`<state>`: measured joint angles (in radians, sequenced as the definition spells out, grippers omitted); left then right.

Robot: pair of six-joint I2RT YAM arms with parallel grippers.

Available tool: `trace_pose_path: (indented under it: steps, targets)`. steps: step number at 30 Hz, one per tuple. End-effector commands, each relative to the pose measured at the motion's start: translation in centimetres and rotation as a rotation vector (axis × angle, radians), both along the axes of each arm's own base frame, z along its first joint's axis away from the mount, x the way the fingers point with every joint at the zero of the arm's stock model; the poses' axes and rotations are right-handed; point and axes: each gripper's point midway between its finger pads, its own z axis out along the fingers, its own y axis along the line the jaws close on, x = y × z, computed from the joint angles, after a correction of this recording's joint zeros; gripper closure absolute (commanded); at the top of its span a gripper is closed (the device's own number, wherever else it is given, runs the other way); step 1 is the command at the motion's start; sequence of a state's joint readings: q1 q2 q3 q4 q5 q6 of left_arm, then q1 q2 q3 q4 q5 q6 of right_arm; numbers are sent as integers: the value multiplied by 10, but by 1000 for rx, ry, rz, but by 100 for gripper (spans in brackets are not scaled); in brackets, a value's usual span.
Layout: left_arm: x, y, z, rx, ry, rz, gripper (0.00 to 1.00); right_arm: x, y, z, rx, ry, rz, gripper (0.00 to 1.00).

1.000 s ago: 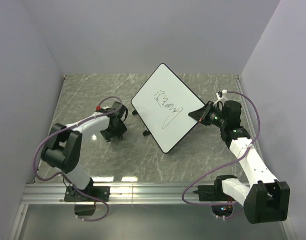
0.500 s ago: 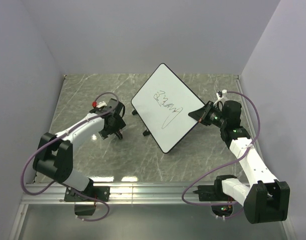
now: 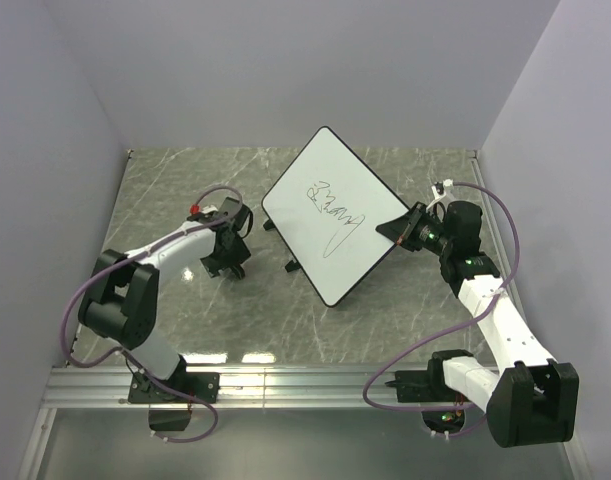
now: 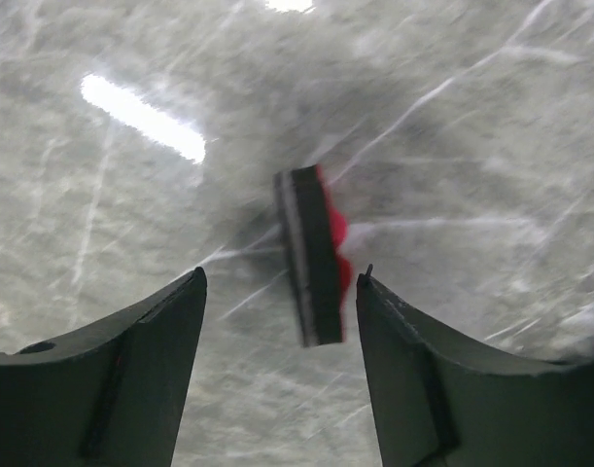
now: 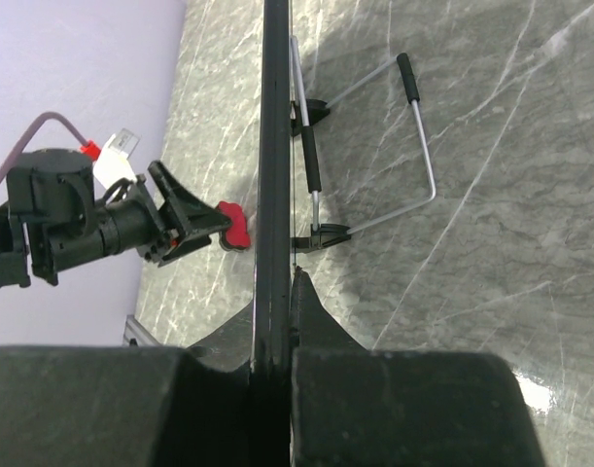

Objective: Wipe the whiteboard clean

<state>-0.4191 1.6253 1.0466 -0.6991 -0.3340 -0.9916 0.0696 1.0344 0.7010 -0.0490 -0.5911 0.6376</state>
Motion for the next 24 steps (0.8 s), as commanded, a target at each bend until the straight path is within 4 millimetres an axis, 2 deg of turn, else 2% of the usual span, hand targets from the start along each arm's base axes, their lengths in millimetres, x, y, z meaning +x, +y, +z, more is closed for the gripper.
trace_pose_path:
  steps: [1, 6, 11, 14, 15, 17, 18, 21, 24]
  targets:
    - [-12, 8, 12, -13, -16, 7, 33, -11, 5, -7, -28, 23, 50, 100]
    - [-29, 21, 14, 4, -9, 20, 40, -9, 7, -11, -22, 27, 53, 100]
    - [-35, 30, 23, 26, -20, 34, 49, -7, 7, -12, -12, 30, 54, 100]
    - [-30, 30, 34, 20, -57, 30, 45, -9, 7, -13, -13, 26, 55, 100]
    - [-28, 29, 35, 18, -62, 30, 41, -9, 7, -14, -13, 29, 56, 100]
    - [-25, 26, 32, 11, -60, 25, 36, -11, 8, -15, -12, 29, 57, 100]
    - [-25, 26, 29, 10, -53, 26, 27, -11, 8, -15, -12, 29, 59, 100]
    - [-21, 20, 17, -5, -39, 17, 19, -12, 8, -14, -17, 24, 60, 100]
    - [-15, 14, 7, -26, -38, 9, 18, -13, 7, -14, -23, 26, 59, 100]
